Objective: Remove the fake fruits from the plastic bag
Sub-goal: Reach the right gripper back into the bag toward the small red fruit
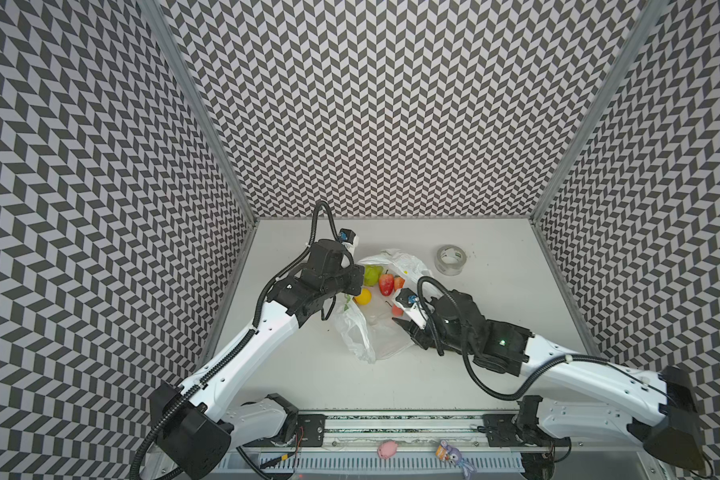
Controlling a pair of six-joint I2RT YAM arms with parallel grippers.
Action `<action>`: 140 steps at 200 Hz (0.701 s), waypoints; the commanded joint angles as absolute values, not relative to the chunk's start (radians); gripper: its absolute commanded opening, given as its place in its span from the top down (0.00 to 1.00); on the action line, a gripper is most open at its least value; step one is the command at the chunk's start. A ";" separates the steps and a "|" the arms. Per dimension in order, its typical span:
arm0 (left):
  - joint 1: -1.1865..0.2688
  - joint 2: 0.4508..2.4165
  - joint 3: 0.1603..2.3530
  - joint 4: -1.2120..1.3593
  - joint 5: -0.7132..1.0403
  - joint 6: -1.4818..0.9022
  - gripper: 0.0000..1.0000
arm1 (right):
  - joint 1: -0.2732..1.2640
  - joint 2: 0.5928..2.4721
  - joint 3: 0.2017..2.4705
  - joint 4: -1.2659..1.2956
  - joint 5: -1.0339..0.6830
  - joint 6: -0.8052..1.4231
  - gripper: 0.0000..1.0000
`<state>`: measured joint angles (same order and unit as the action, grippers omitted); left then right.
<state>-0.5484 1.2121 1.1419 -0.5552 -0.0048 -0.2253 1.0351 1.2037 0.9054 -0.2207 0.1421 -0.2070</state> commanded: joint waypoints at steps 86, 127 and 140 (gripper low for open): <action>-0.551 1.241 1.178 -0.592 -0.022 -0.240 1.00 | 0.949 1.777 1.234 -0.297 0.270 -0.223 0.65; -0.551 1.225 1.174 -0.588 -0.038 -0.243 1.00 | 0.945 1.704 1.086 -0.137 0.270 -0.365 0.64; -0.551 1.223 1.172 -0.580 -0.041 -0.245 1.00 | 0.942 1.694 1.049 -0.104 0.277 -0.409 0.62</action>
<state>-0.5484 1.2427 1.1431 -0.5781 -0.0189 -0.2302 0.9443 1.7508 1.1156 -0.2230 0.2588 -0.2882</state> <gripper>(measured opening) 0.047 0.368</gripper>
